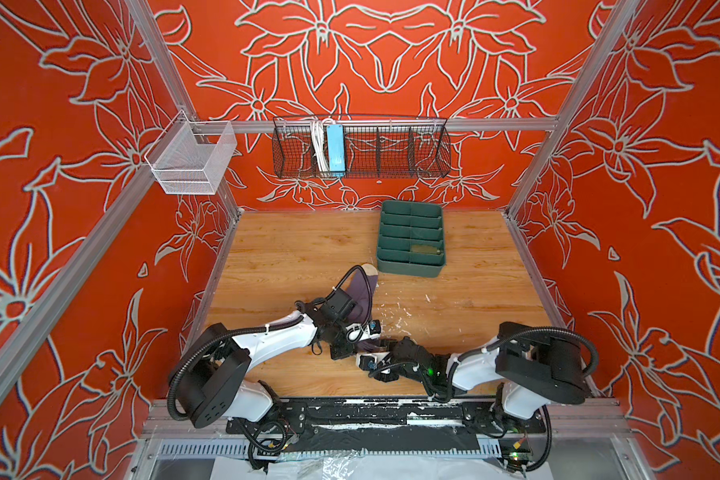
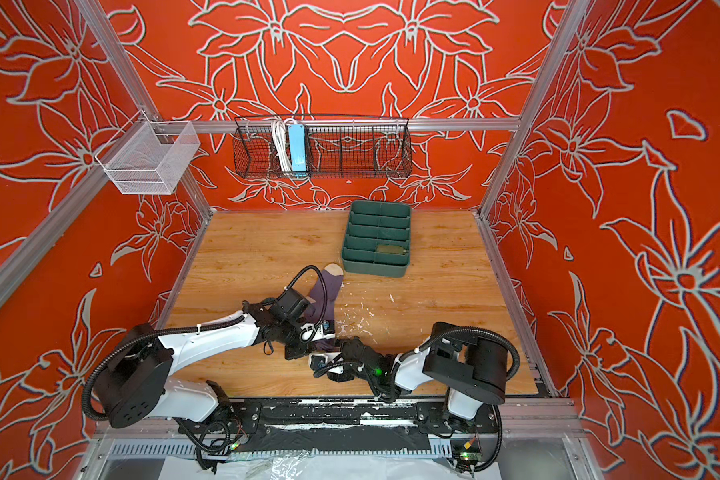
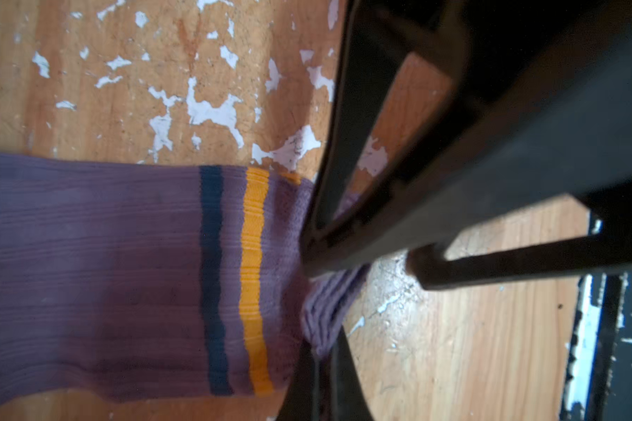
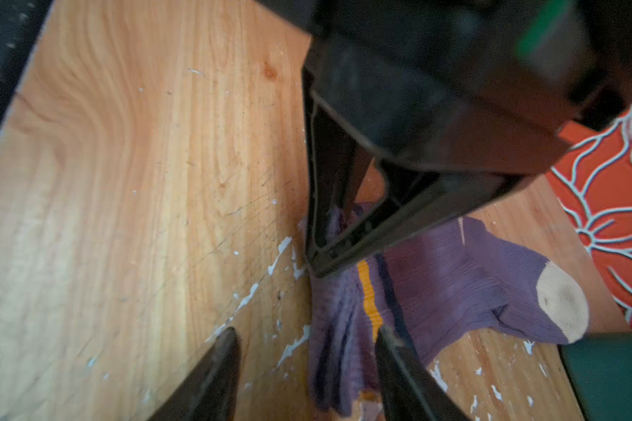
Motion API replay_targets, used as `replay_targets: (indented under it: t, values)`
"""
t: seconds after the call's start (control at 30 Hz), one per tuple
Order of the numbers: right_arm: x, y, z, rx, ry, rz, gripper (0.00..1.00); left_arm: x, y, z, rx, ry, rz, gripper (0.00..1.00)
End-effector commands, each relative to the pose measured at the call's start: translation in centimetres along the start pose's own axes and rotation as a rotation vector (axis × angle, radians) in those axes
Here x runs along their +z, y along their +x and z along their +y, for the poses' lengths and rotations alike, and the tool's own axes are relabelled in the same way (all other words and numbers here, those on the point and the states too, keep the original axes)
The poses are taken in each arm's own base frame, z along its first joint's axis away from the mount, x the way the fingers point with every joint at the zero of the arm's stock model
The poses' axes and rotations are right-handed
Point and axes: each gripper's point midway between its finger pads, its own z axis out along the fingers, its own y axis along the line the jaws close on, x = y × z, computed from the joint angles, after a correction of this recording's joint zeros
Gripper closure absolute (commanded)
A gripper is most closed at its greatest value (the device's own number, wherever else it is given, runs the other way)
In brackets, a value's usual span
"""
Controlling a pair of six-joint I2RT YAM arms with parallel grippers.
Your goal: Roll the socks
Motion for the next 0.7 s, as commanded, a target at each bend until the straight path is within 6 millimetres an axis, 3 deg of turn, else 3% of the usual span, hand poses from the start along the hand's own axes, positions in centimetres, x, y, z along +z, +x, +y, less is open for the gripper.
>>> replay_targets:
  t: [0.0,0.4,0.67]
  values:
    - [0.5,0.1,-0.4,-0.024,0.036,0.014,0.42,-0.2,-0.1,0.0,-0.005,0.015,0.007,1.00]
    - [0.5,2.5,-0.4,0.022,0.089,0.064,0.52,-0.5,0.0,0.2,-0.004,-0.002,0.011,1.00]
    - [0.7,3.2,0.3,0.039,0.070,0.069,0.76,-0.5,0.0,0.6,-0.004,-0.027,0.009,1.00]
